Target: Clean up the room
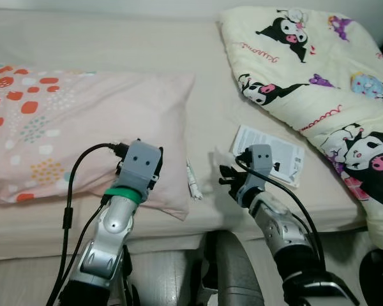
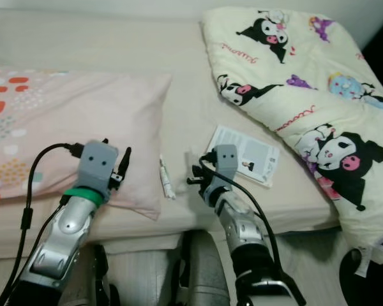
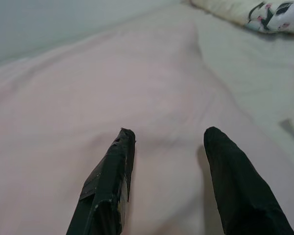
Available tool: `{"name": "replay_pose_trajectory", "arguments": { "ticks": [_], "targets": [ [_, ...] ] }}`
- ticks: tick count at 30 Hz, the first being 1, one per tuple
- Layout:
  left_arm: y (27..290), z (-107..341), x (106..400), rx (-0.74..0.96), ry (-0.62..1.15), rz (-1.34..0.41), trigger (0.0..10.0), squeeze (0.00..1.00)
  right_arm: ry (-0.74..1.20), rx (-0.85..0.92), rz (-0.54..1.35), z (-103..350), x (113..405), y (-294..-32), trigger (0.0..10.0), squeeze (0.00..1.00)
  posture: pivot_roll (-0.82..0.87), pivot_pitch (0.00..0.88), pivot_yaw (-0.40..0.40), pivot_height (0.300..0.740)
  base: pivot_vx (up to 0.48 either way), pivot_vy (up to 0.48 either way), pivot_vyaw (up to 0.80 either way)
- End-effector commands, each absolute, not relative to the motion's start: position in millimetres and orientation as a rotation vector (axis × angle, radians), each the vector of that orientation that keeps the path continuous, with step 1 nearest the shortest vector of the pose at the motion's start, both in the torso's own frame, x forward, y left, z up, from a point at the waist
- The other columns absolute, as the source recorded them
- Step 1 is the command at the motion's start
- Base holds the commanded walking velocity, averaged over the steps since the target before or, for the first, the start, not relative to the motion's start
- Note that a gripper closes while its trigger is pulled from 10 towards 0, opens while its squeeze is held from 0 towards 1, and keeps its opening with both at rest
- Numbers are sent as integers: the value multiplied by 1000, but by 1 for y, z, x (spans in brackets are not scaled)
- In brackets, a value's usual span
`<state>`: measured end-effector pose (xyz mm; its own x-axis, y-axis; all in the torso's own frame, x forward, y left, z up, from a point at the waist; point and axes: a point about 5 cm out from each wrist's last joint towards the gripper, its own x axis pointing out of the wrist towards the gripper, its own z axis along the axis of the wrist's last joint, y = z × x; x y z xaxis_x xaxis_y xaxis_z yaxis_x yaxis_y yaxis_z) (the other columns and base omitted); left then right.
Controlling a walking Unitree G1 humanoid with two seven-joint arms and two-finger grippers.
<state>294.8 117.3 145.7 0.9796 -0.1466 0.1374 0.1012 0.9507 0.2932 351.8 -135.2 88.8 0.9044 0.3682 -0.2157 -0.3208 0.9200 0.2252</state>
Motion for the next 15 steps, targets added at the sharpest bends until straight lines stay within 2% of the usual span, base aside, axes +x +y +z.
{"name": "replay_pose_trajectory", "arguments": {
  "ticks": [1,2,8,13,14,15],
  "targets": [
    [120,142,290,304,-134,-128,10000,0,332,183,369,70,344,-131,10000,1000,32,244,-7,600,0,0,0],
    [128,141,283,321,-118,-107,10000,0,373,176,390,62,343,-124,10000,1000,64,274,-2,600,0,0,0],
    [142,142,271,354,-96,-83,10000,0,395,215,461,60,343,-107,10000,1000,132,329,17,600,0,0,0],
    [149,145,264,371,-84,-66,10000,0,401,194,482,62,347,-99,10000,1000,153,342,25,600,0,0,0],
    [151,146,262,377,-77,-62,10000,0,402,179,485,64,348,-98,10000,518,169,352,35,600,0,0,0],
    [151,146,262,377,-77,-62,10000,0,402,179,485,64,348,-98,10000,518,169,352,35,600,0,0,0]
  ]
}}
